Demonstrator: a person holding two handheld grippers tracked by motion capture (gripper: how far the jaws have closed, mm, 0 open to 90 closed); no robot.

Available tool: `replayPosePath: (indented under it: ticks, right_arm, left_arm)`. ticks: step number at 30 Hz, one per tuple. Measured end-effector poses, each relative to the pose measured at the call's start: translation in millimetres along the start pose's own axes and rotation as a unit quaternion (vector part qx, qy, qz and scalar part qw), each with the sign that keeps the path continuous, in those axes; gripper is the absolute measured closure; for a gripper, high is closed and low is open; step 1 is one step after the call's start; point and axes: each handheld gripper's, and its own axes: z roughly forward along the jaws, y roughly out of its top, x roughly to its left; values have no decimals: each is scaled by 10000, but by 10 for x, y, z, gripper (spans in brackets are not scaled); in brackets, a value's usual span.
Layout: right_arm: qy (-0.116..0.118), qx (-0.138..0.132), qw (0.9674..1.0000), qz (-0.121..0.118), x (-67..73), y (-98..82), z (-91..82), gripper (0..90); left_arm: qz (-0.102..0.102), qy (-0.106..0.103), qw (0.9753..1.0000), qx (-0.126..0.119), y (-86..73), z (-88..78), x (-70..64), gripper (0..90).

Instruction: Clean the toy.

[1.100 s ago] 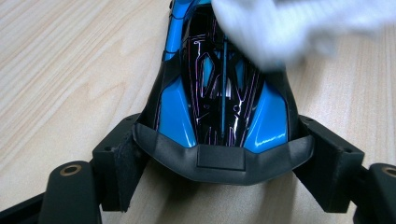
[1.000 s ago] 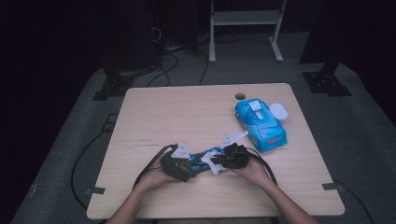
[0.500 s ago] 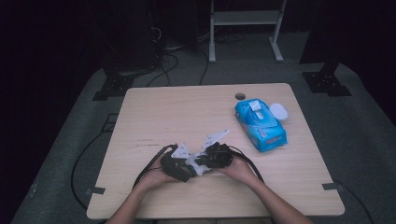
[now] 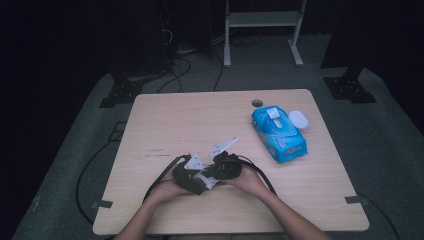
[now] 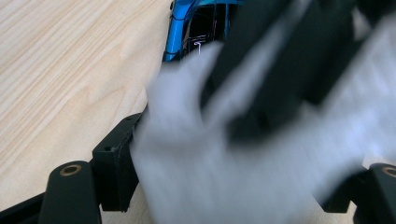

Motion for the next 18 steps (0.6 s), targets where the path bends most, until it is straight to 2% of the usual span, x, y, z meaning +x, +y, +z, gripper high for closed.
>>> replayPosePath:
  ticks: [3, 8, 12, 14, 15, 18]
  right_arm:
    - [-168, -24, 9998, 76, -51, -10, -66, 843]
    - [-242, -3, 9996, 129, -77, 22, 23, 844]
    - [-460, 40, 9988, 191, -171, 2, -36, 845]
    - [-428, 2, 9984, 375, -266, -39, -91, 845]
    - [-452, -6, 9982, 394, -286, -48, -107, 845]
    - [-365, 0, 9983, 447, -250, -16, -61, 845]
  left_arm:
    - [-12, 15, 10000, -16, 8, 10, -6, 236]
    - [-18, 18, 10000, -7, 11, 9, -4, 236]
    - [4, 29, 10000, -3, 12, 9, -3, 236]
    - [2, 36, 10000, -22, 17, 19, -8, 236]
    - [11, 35, 10000, -29, 20, 23, -7, 236]
    - [5, 36, 10000, -30, 22, 25, -9, 236]
